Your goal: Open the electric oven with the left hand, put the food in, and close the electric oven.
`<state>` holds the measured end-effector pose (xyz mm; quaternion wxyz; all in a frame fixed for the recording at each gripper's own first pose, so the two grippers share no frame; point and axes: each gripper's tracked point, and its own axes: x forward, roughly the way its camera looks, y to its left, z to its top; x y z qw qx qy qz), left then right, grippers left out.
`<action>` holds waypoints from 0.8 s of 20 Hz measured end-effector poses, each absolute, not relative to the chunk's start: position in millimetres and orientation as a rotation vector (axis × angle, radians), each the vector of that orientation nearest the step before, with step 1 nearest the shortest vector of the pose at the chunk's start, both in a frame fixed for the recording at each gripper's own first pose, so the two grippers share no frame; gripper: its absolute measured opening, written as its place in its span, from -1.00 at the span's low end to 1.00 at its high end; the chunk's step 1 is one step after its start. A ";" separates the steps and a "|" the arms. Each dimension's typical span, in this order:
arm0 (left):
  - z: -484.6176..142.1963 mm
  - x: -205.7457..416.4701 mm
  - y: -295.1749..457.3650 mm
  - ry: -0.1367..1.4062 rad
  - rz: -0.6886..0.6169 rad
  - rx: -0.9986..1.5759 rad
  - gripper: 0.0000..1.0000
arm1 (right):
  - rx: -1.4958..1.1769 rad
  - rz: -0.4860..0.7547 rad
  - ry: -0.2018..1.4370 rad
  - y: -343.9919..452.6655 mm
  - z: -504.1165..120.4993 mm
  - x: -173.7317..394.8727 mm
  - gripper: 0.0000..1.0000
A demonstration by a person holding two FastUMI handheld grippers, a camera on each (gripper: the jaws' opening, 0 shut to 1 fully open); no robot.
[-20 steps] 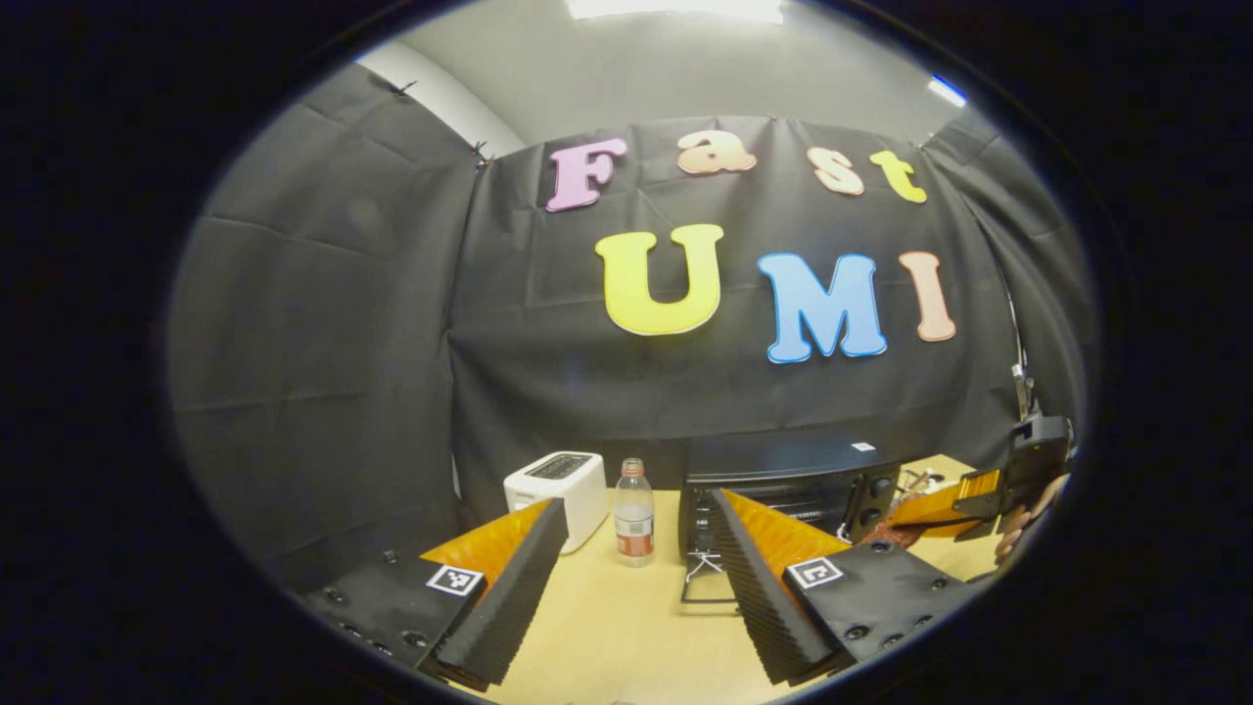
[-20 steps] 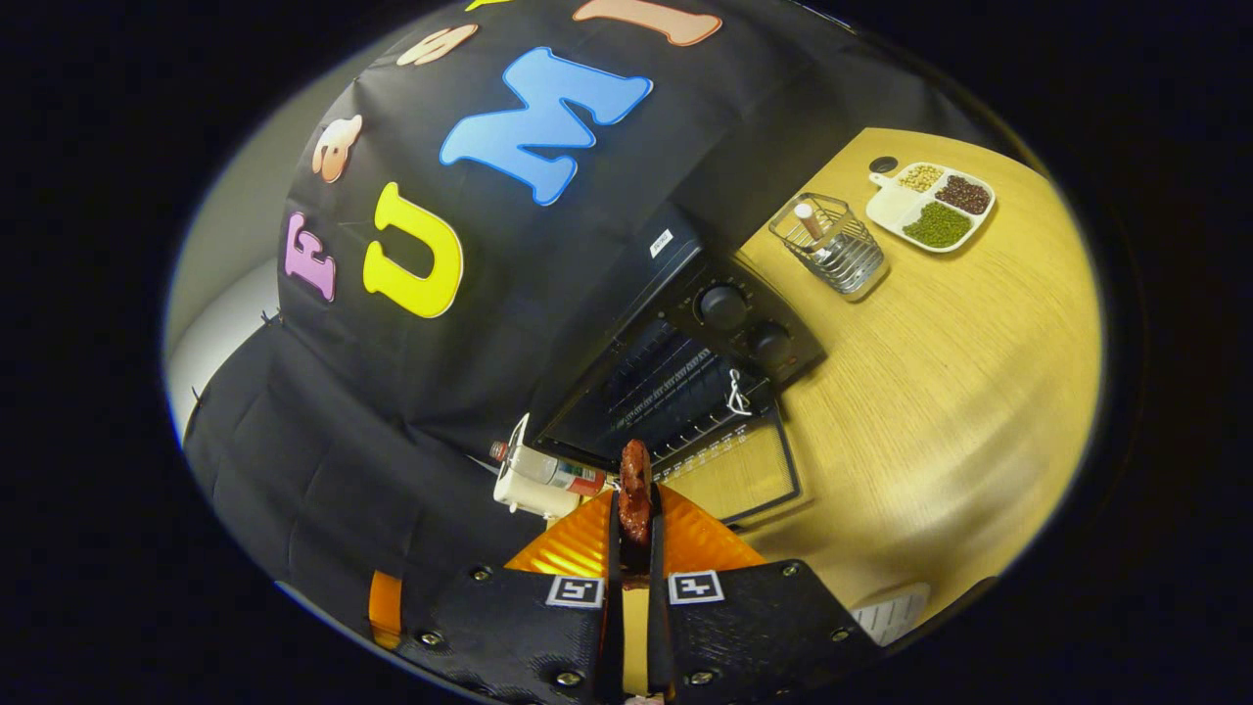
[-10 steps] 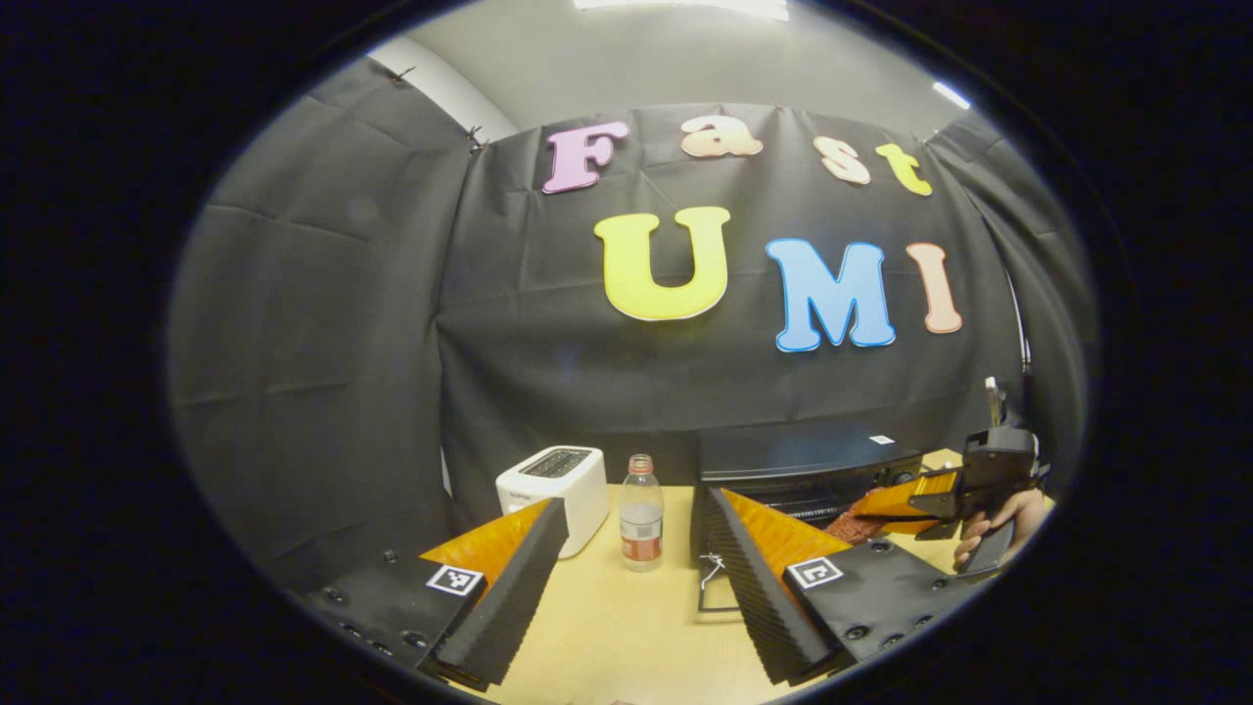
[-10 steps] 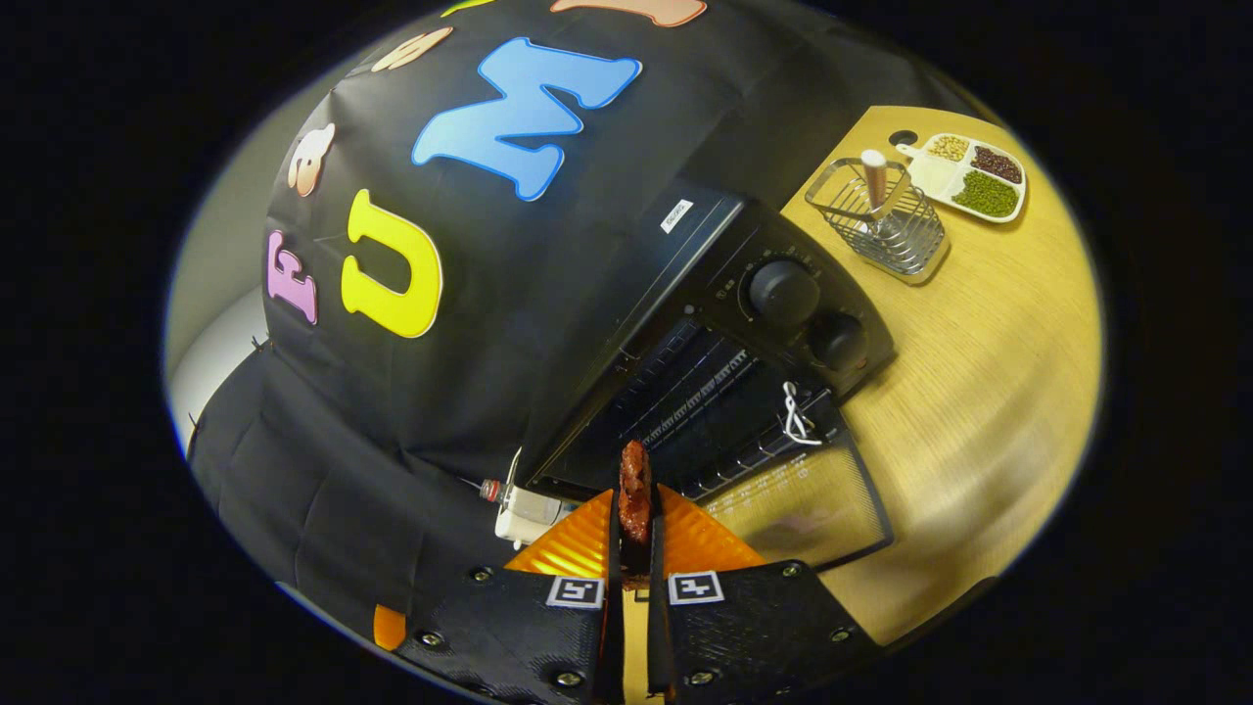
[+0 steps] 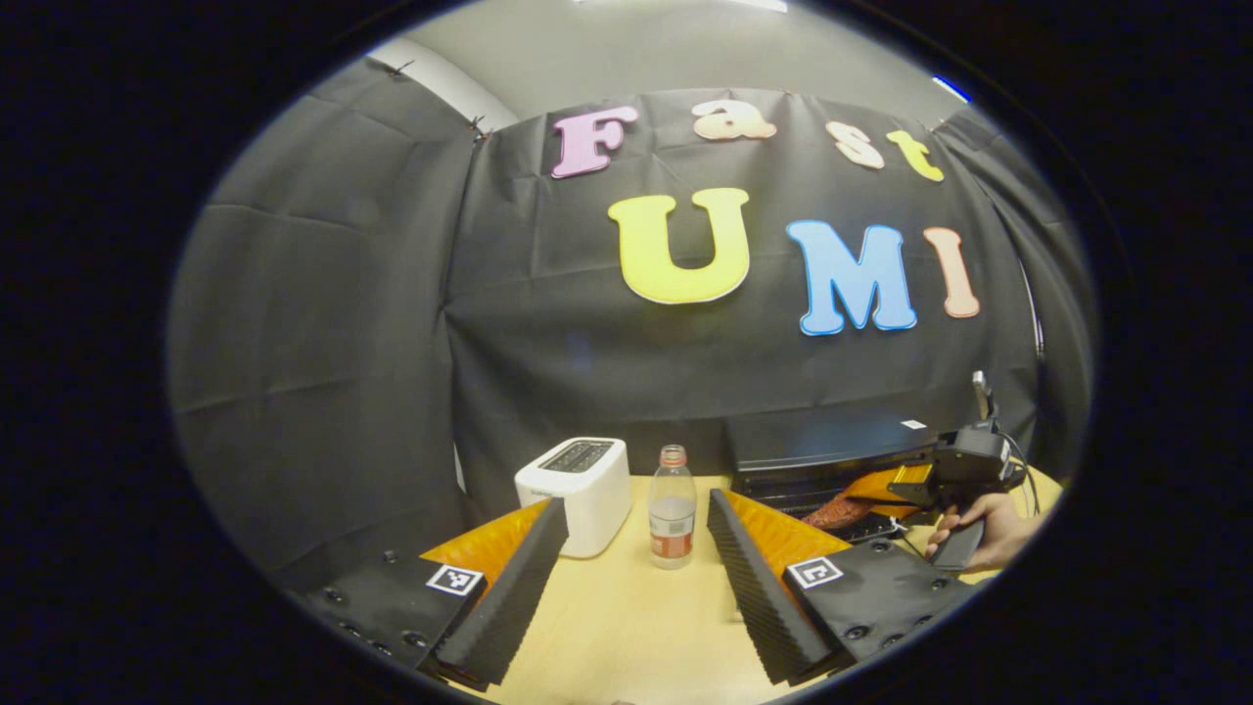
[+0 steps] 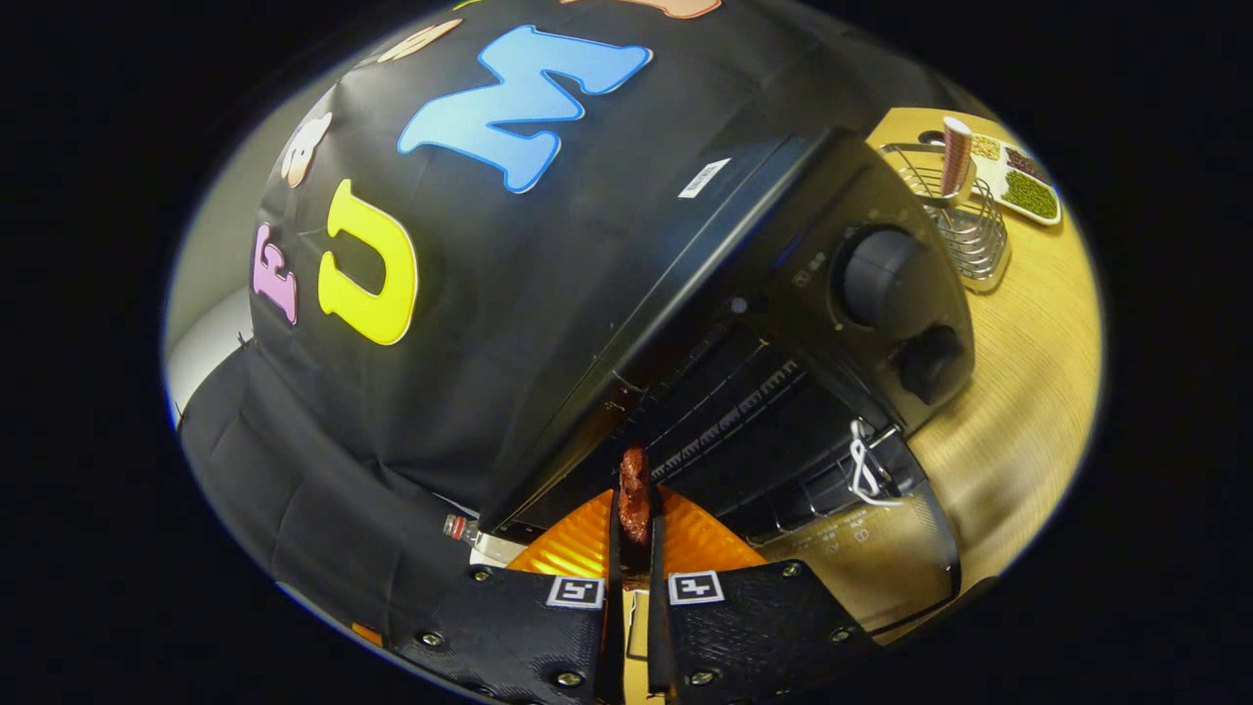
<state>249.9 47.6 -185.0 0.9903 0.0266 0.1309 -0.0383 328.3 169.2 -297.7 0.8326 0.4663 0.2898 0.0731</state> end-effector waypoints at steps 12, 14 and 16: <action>-188.8 242.1 56.6 0.285 -0.063 0.096 1.00 | 0.786 0.095 0.552 166.6 -320.7 344.8 -0.63; -188.9 240.9 56.3 0.283 -0.063 0.097 0.94 | 0.741 0.053 0.568 155.6 -330.8 344.7 -0.46; -187.8 235.4 56.5 0.282 -0.062 0.102 1.00 | 0.685 0.020 0.591 145.3 -341.3 342.8 -0.08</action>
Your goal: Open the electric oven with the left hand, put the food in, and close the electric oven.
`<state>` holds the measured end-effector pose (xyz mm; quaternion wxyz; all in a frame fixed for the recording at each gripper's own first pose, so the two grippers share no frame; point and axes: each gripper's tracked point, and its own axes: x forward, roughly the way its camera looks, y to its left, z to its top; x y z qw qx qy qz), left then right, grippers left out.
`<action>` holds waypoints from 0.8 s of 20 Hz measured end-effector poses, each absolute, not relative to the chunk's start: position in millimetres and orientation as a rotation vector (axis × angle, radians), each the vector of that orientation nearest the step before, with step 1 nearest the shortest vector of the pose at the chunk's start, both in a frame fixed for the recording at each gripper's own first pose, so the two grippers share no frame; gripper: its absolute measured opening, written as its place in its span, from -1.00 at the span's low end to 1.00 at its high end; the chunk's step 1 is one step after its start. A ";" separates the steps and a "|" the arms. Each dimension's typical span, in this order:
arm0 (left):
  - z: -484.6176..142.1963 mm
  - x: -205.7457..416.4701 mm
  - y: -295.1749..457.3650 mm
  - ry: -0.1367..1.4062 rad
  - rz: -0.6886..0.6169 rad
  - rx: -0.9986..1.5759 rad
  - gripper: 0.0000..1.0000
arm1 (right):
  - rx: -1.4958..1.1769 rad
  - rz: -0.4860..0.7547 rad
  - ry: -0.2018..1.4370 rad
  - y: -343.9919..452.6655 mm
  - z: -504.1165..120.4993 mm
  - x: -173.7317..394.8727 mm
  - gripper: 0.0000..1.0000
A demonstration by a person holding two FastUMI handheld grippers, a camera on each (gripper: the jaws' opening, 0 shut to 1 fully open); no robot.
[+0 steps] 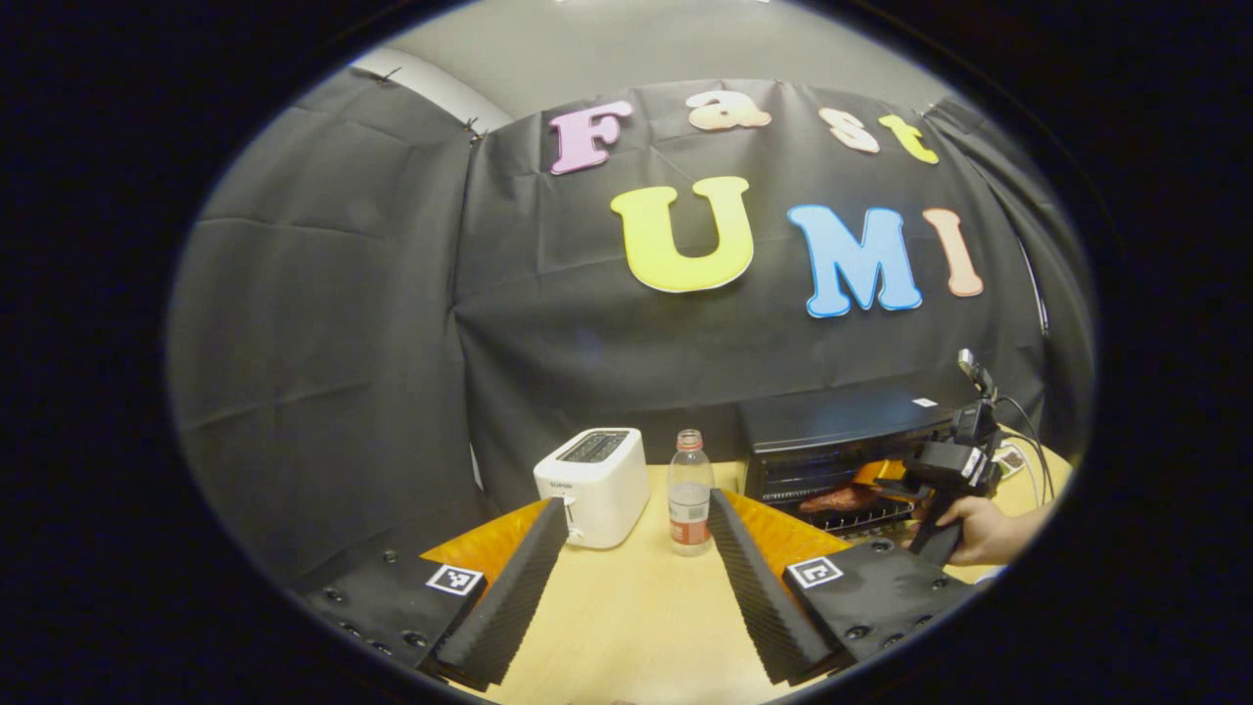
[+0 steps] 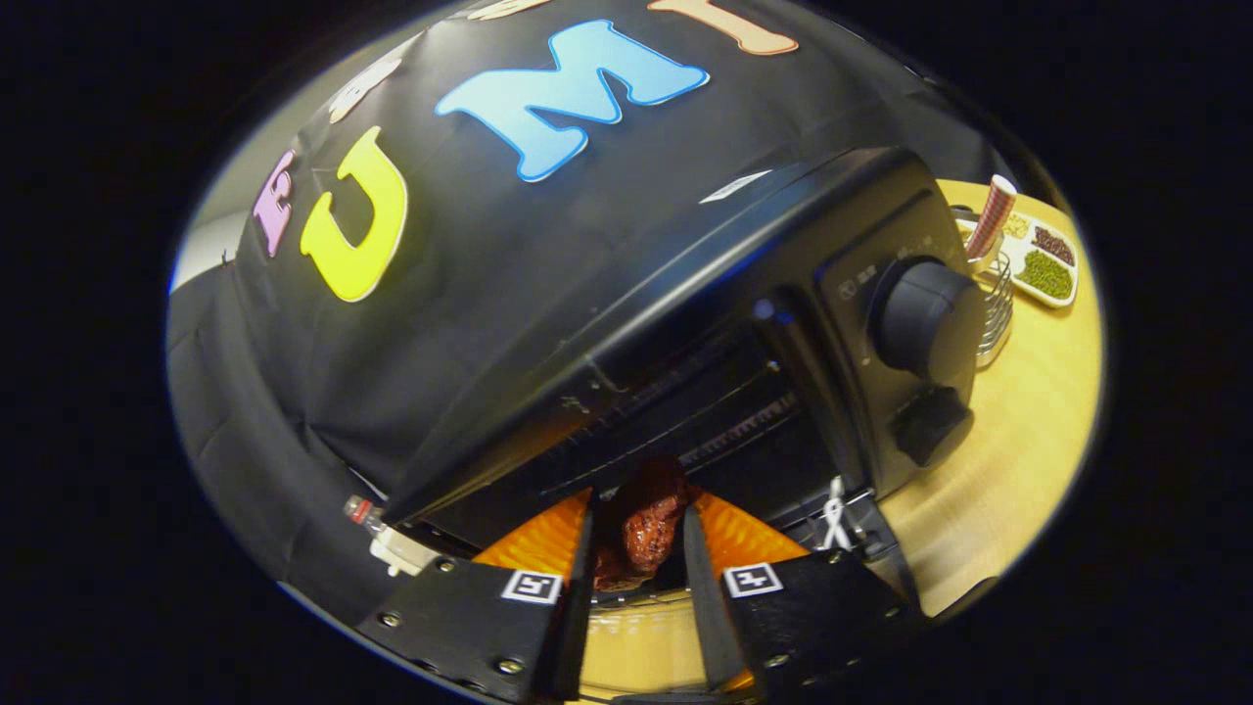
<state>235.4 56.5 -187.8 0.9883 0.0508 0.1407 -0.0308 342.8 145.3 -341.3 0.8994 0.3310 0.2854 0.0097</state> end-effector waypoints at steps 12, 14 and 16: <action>-174.7 214.0 5.6 0.252 -0.128 0.080 1.00 | 0.505 0.106 0.468 120.2 -261.9 280.4 0.97; -182.5 210.7 -9.3 0.269 -0.152 0.064 0.94 | 0.463 0.129 0.433 114.7 -243.5 262.1 0.96; -190.6 206.3 -28.7 0.287 -0.185 0.042 0.89 | 0.404 0.134 0.395 102.6 -230.2 247.7 0.96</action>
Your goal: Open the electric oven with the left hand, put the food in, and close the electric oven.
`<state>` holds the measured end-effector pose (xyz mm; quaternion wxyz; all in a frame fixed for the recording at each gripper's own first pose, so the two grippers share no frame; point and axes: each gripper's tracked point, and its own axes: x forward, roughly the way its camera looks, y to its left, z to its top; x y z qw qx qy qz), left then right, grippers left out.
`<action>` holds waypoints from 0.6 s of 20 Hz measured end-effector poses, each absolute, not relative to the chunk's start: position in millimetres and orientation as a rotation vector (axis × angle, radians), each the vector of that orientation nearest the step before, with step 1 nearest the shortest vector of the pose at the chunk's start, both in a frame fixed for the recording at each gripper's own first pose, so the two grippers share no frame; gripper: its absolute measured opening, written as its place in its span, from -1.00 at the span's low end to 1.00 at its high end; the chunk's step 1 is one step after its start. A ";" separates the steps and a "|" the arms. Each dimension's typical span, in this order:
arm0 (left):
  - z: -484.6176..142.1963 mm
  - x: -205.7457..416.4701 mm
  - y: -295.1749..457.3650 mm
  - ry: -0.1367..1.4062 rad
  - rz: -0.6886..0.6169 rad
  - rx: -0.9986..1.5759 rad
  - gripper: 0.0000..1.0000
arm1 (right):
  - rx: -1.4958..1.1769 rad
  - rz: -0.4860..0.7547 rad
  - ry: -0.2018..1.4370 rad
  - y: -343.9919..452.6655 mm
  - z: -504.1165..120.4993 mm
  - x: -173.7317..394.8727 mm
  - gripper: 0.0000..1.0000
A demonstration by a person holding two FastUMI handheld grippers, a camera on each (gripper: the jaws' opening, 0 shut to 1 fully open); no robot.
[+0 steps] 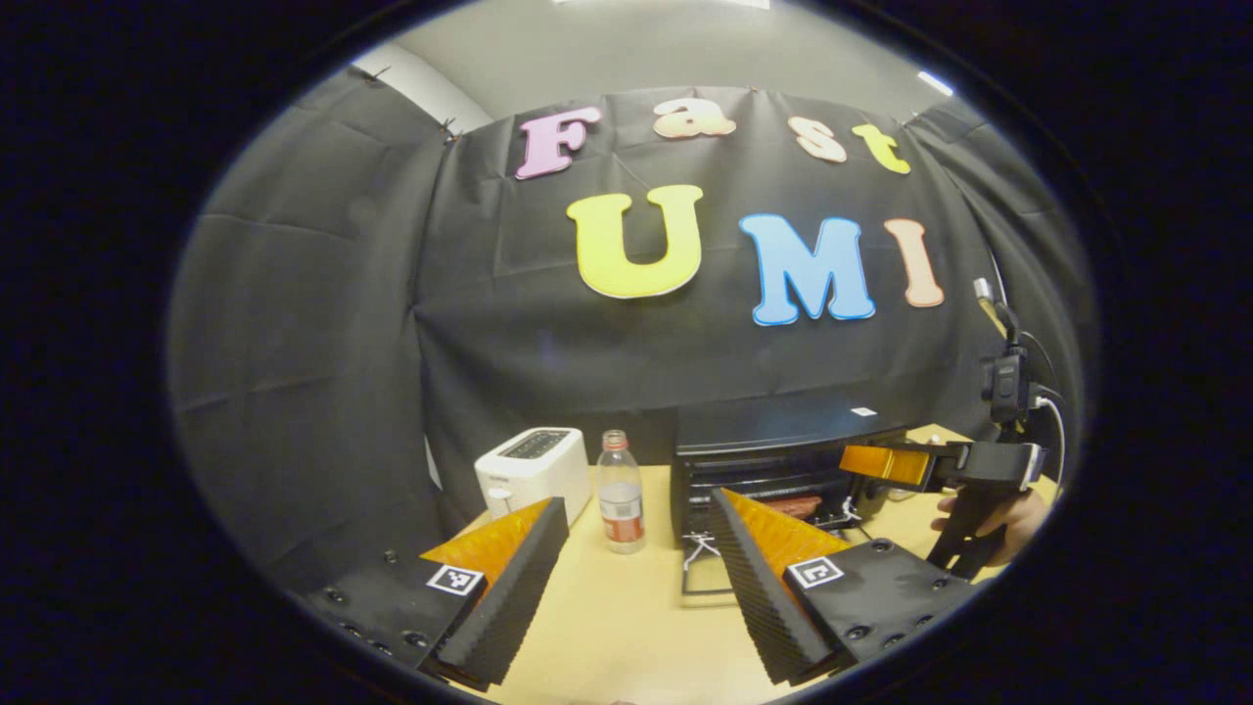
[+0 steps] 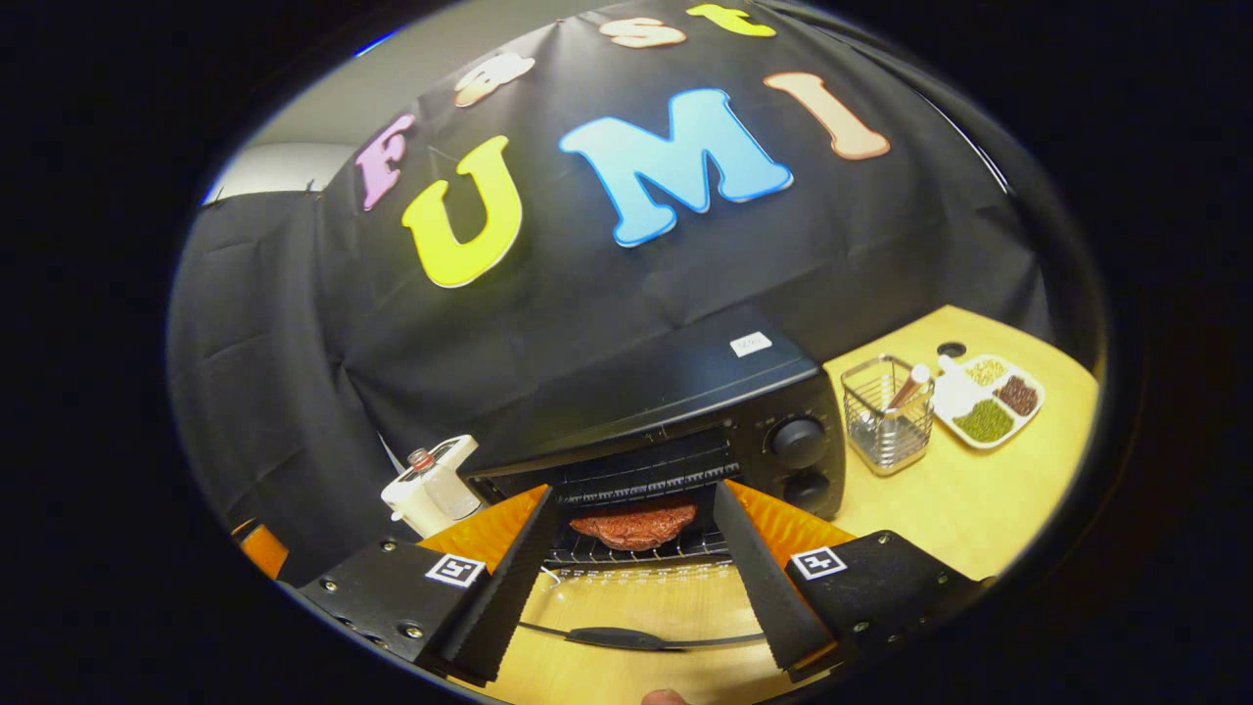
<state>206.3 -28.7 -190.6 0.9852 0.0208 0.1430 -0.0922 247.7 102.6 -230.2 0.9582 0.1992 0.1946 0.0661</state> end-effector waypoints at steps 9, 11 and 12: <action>-263.6 180.1 -103.8 0.457 -0.334 0.008 0.98 | 0.184 0.045 0.317 46.7 -202.0 172.3 0.95; -281.5 176.6 -115.8 0.499 -0.351 -0.002 1.00 | 0.158 0.036 0.327 39.4 -199.8 155.2 0.95; -288.5 175.9 -121.0 0.511 -0.362 0.000 1.00 | 0.153 0.030 0.329 33.8 -199.0 149.5 0.95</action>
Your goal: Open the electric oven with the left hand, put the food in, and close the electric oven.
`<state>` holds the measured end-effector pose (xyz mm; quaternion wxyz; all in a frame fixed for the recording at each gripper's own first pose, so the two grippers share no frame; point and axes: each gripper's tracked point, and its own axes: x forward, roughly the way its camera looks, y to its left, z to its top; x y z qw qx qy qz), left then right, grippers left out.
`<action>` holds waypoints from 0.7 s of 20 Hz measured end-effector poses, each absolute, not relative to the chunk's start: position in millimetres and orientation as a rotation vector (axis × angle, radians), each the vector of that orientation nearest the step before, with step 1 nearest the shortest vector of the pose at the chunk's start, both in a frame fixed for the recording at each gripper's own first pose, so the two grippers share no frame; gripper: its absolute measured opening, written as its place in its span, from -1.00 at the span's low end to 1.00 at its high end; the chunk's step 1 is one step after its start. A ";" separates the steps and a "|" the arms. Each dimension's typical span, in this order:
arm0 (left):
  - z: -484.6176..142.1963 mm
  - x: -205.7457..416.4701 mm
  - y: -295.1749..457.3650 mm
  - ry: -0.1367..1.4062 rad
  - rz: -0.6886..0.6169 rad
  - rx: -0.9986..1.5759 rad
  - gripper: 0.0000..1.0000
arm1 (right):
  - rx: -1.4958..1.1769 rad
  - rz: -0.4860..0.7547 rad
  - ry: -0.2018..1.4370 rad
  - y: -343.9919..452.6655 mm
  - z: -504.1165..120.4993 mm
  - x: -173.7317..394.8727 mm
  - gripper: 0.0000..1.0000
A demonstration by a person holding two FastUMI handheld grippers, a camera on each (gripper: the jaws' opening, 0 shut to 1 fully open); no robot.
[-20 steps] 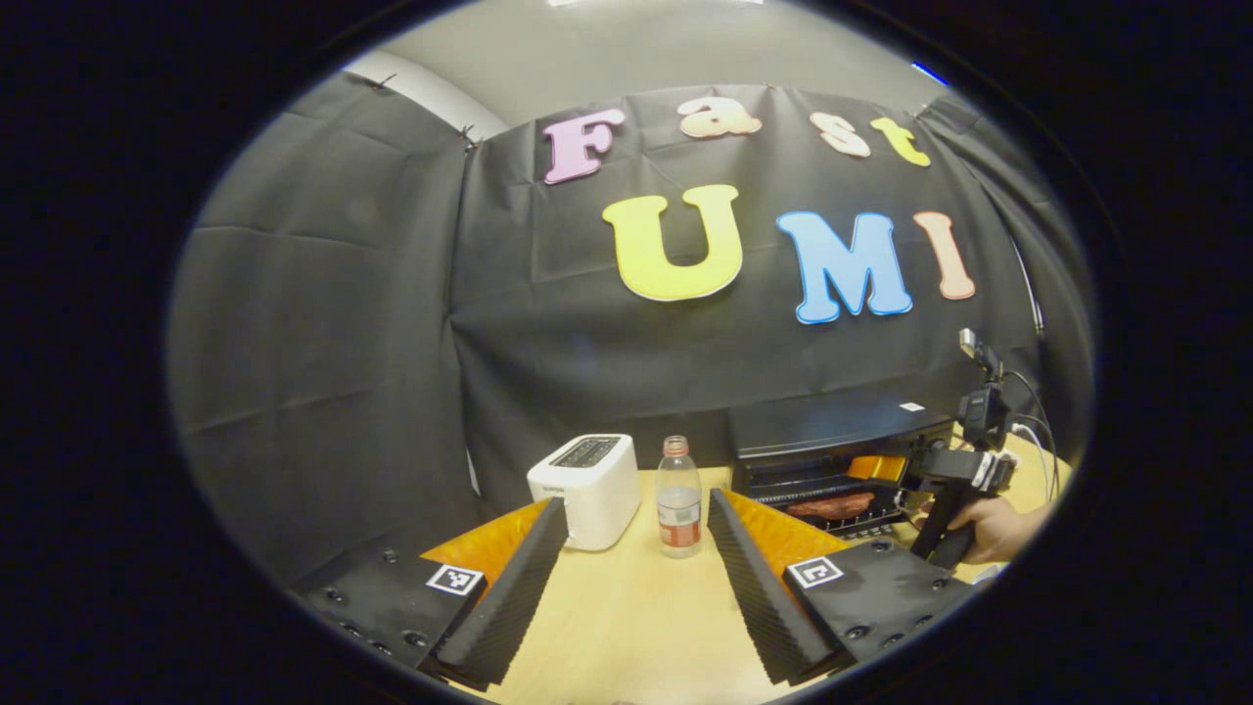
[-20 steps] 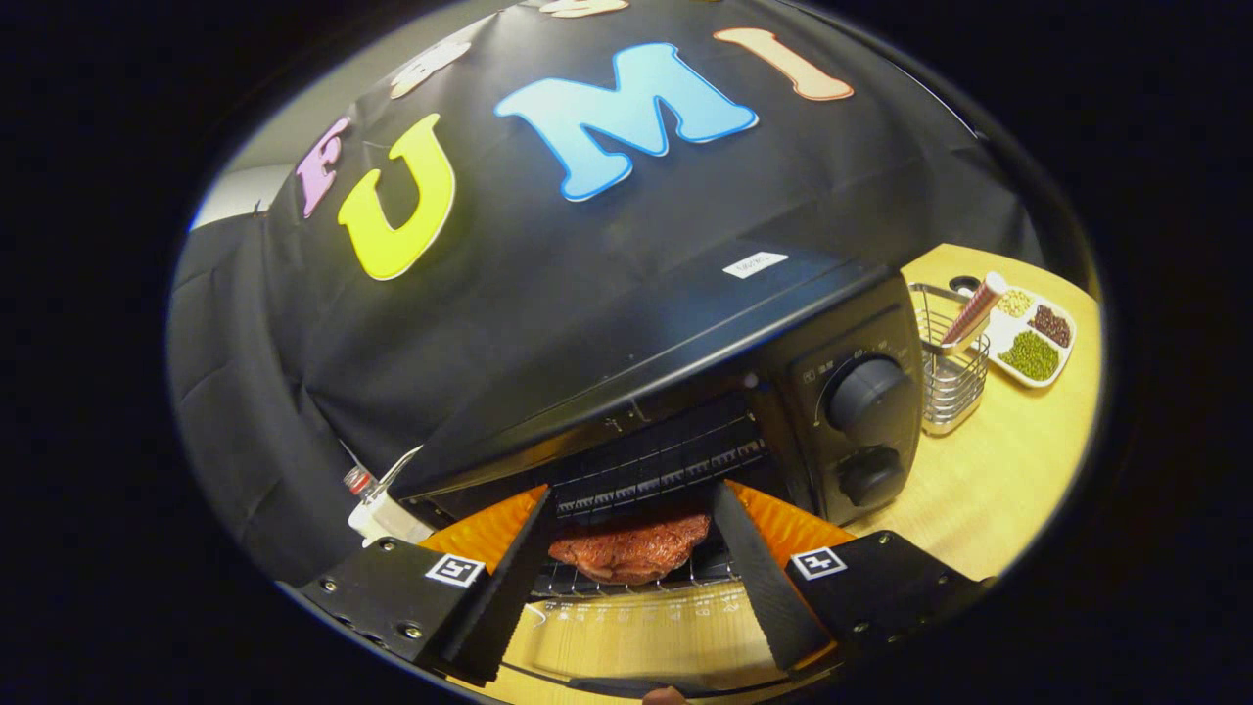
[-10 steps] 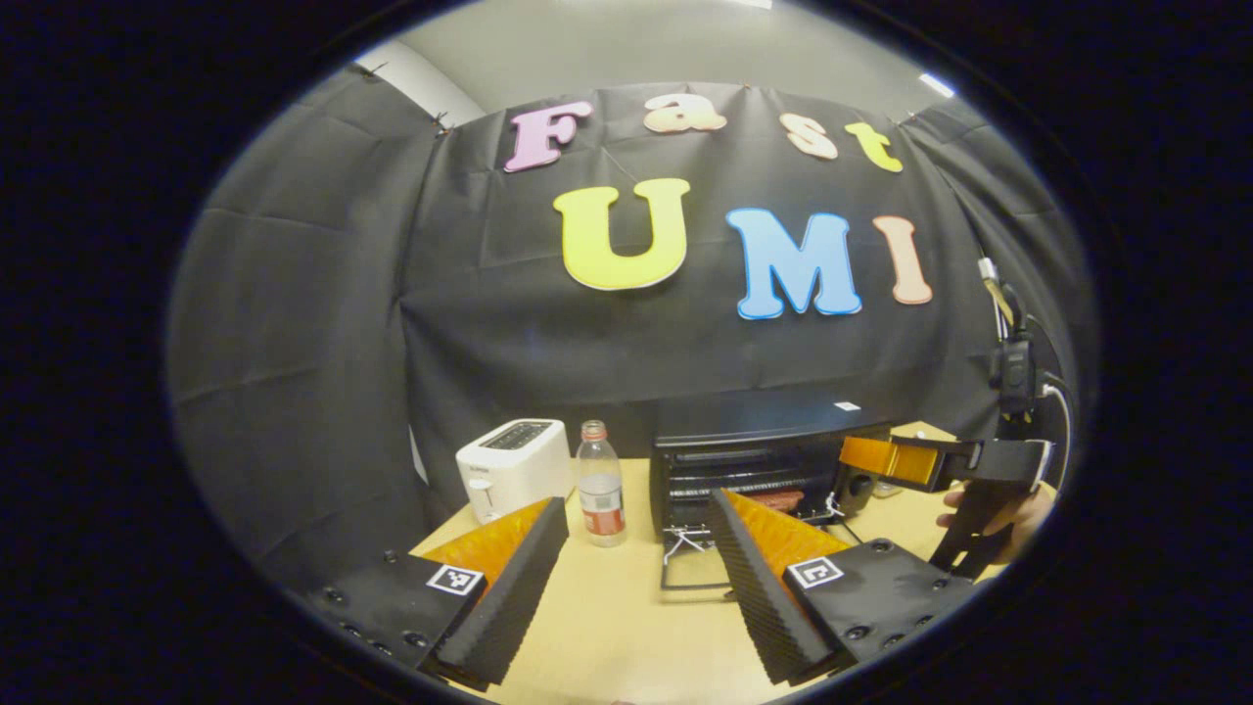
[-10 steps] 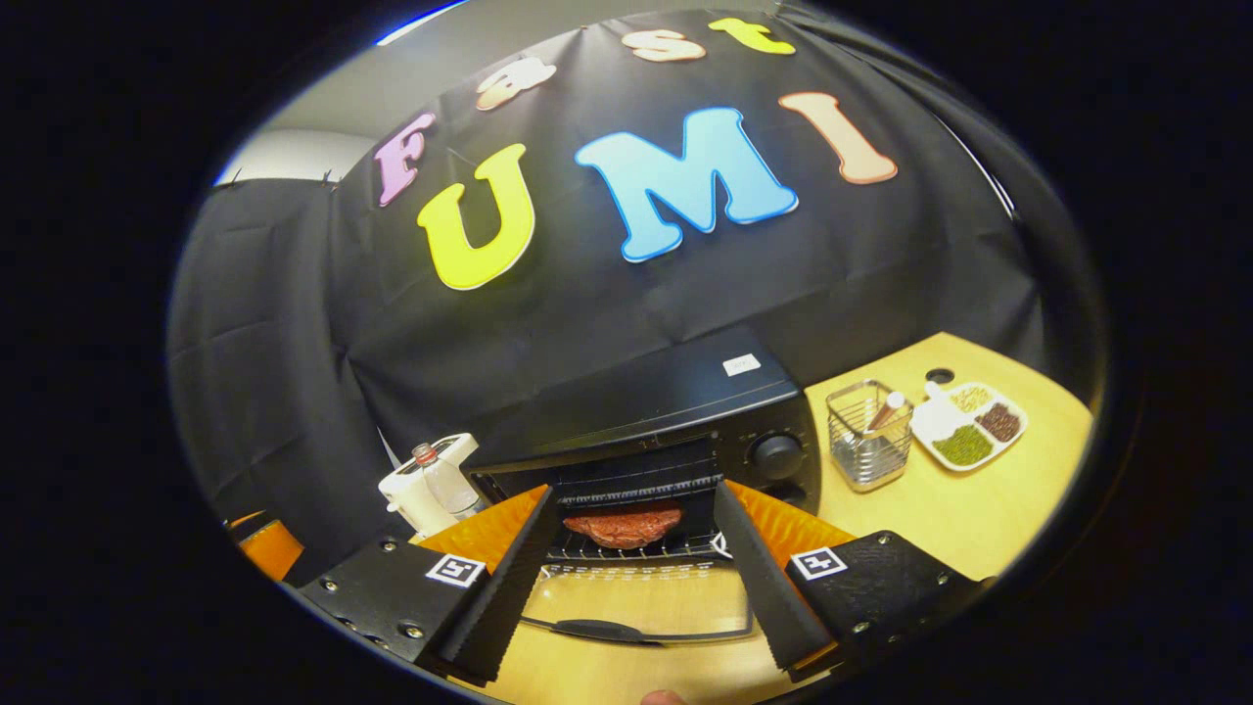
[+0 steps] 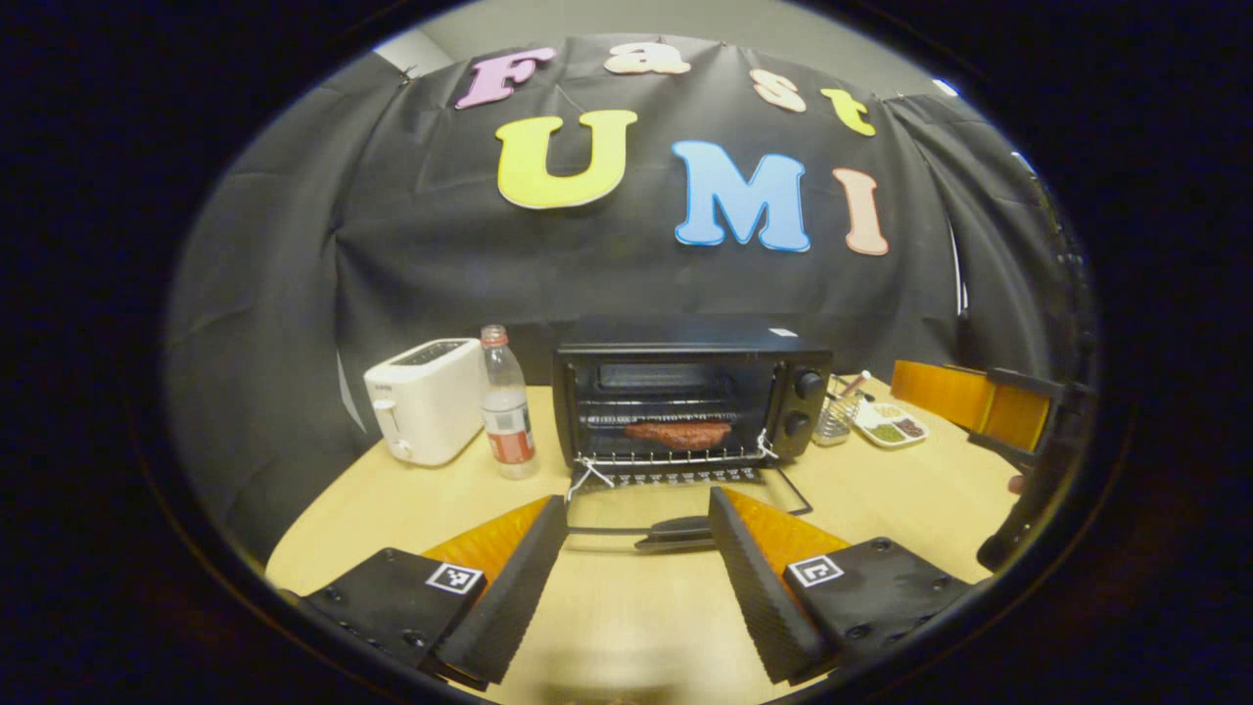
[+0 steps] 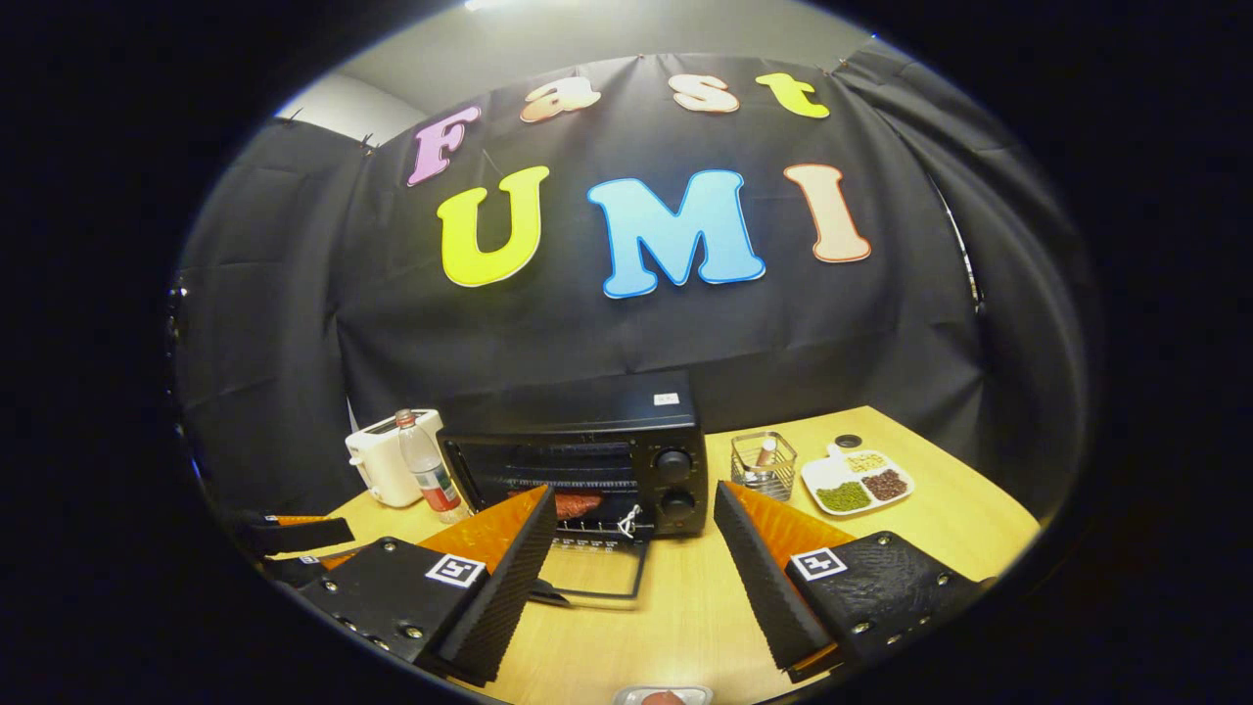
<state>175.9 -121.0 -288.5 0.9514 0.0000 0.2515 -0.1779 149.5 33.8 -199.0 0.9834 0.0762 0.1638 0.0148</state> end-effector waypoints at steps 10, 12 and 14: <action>-379.8 164.9 -167.0 0.764 -0.442 0.022 0.96 | 0.130 -0.096 0.341 -19.4 -184.0 106.7 0.95; -392.7 165.3 -173.1 0.808 -0.443 0.008 0.95 | 0.113 -0.111 0.337 -26.7 -178.9 100.8 0.95; -406.4 167.8 -176.6 0.846 -0.445 0.001 1.00 | 0.102 -0.130 0.340 -31.7 -178.5 95.7 0.95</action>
